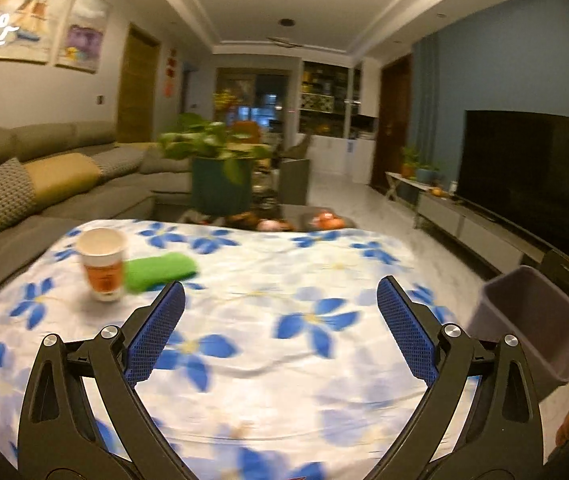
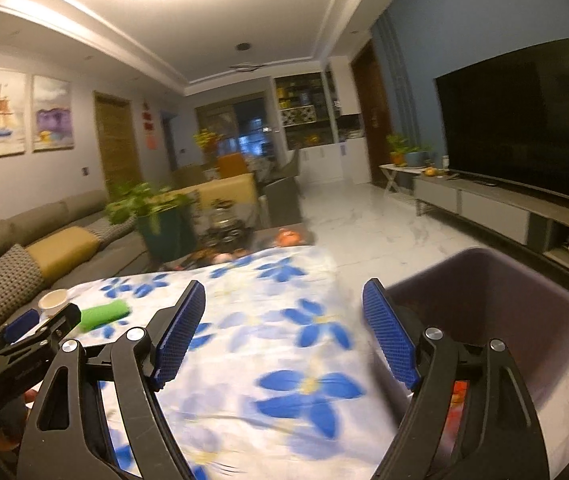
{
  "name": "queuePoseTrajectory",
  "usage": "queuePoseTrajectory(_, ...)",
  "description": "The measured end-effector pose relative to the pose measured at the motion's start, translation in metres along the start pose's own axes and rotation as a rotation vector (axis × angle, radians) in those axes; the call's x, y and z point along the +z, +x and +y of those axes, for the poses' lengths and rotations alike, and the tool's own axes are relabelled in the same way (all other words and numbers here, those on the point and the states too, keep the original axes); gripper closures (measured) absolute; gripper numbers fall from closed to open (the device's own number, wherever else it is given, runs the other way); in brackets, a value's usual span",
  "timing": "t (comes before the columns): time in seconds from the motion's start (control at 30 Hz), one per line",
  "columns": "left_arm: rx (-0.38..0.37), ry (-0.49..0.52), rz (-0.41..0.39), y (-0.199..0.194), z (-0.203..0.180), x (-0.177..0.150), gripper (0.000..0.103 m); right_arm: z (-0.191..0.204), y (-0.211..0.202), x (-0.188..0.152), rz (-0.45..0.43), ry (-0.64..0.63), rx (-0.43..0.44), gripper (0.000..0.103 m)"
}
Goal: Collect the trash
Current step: 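Move both open tools back to the paper cup and green foam sleeve, then grasp the orange paper cup with the left tool while the right tool grasps the green foam sleeve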
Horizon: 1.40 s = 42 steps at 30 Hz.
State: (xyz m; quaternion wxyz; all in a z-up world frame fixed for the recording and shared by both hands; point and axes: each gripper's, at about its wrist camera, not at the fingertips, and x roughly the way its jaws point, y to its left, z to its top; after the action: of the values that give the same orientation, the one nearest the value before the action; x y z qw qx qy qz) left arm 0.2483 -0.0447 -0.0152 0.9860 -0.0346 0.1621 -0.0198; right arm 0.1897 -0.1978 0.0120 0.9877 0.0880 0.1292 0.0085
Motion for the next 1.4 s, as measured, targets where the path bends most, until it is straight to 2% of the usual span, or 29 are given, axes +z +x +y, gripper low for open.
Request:
queuePoseTrajectory(0.23, 0.137, -0.043, -0.002, 0.010, 0.071, 0.002, 0.008, 0.072, 0.035, -0.006, 0.041, -0.062, 0.106, 0.024)
queuePoseTrajectory(0.37, 0.187, -0.064, -0.015, 0.019, 0.107, 0.001, 0.008, 0.103, 0.054, -0.006, 0.056, -0.090, 0.146, 0.024)
queuePoseTrajectory(0.53, 0.231, -0.079, 0.006, 0.042, 0.146, 0.001, 0.008, 0.134, 0.074, -0.011, 0.079, -0.089, 0.182, 0.024)
queuePoseTrajectory(1.1, 0.253, -0.023, 0.126, 0.128, 0.178, 0.011, 0.008, 0.206, 0.143, -0.013, 0.129, -0.158, 0.234, 0.024)
queuePoseTrajectory(1.2, 0.252, -0.009, 0.140, 0.137, 0.181, 0.012, 0.014, 0.215, 0.156, -0.015, 0.149, -0.161, 0.249, 0.024)
queuePoseTrajectory(1.27, 0.246, -0.013, 0.154, 0.141, 0.183, 0.012, 0.021, 0.220, 0.160, -0.016, 0.153, -0.172, 0.252, 0.024)
queuePoseTrajectory(1.33, 0.229, -0.022, 0.166, 0.144, 0.186, 0.012, 0.033, 0.227, 0.166, -0.018, 0.156, -0.185, 0.257, 0.024)
queuePoseTrajectory(1.4, 0.222, -0.032, 0.169, 0.146, 0.189, 0.012, 0.038, 0.230, 0.170, -0.019, 0.163, -0.190, 0.263, 0.024)
